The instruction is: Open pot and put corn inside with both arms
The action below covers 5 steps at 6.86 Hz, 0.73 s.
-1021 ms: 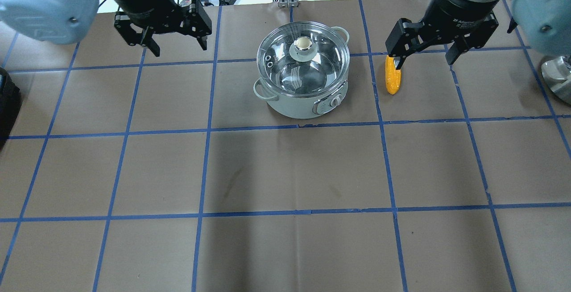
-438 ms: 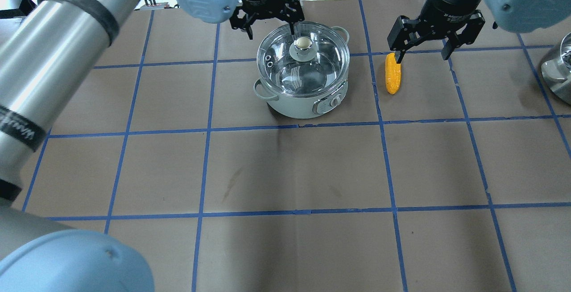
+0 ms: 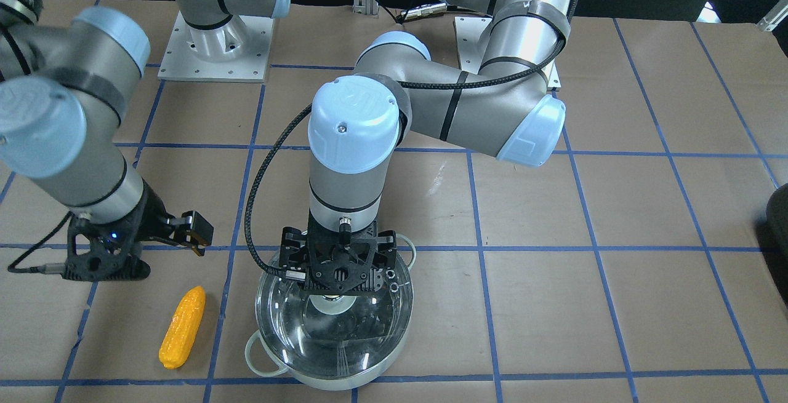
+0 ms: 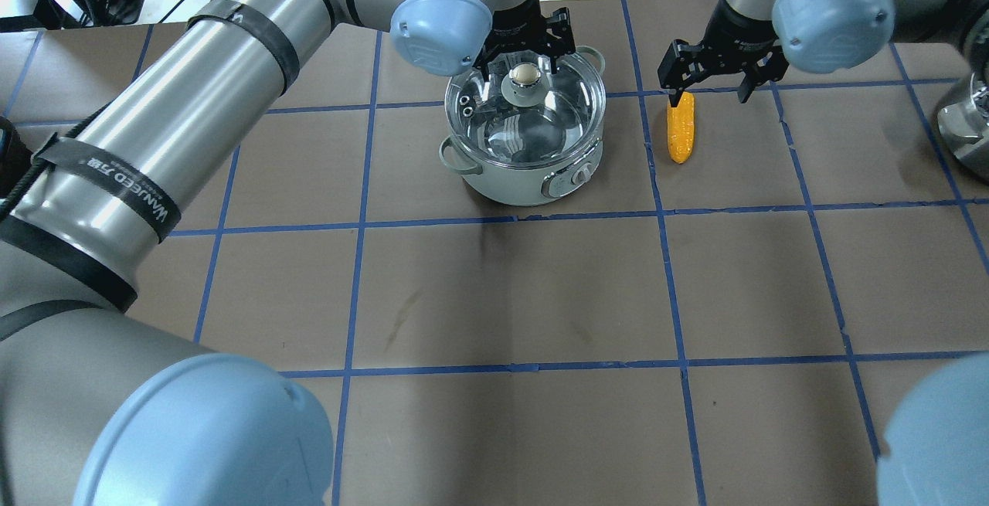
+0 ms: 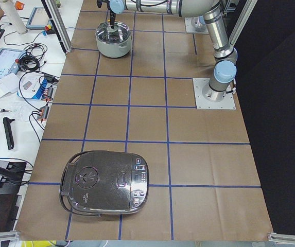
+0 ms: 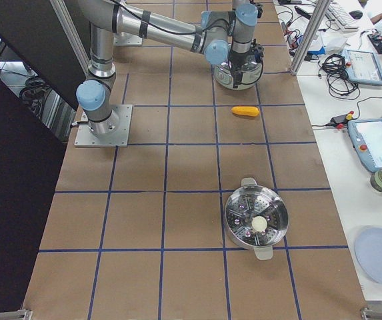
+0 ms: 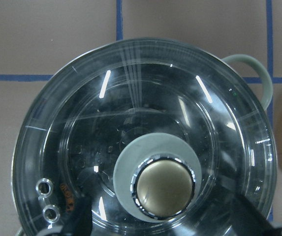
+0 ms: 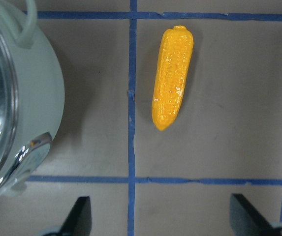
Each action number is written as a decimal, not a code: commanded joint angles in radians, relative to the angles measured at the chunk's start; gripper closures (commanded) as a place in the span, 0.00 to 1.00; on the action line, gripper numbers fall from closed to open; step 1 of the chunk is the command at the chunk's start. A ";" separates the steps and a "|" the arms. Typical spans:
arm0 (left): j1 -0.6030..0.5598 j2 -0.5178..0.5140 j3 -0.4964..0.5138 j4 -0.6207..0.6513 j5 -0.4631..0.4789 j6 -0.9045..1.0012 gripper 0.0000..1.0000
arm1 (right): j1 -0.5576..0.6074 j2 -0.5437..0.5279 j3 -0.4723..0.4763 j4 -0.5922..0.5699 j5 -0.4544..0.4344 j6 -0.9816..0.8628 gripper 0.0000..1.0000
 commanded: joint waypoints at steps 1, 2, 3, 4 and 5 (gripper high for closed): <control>-0.008 -0.015 -0.001 0.018 0.002 0.007 0.00 | -0.008 0.115 0.040 -0.180 0.002 0.001 0.00; -0.008 -0.014 -0.002 0.045 0.004 0.016 0.26 | -0.027 0.173 0.042 -0.234 0.008 0.001 0.01; -0.008 -0.015 -0.005 0.045 0.001 0.017 0.64 | -0.031 0.203 0.042 -0.274 0.008 0.001 0.01; -0.008 -0.014 -0.007 0.044 0.001 0.017 0.77 | -0.031 0.215 0.039 -0.282 0.010 0.004 0.02; -0.008 -0.014 -0.008 0.044 0.004 0.018 0.80 | -0.031 0.224 0.039 -0.305 0.013 0.011 0.03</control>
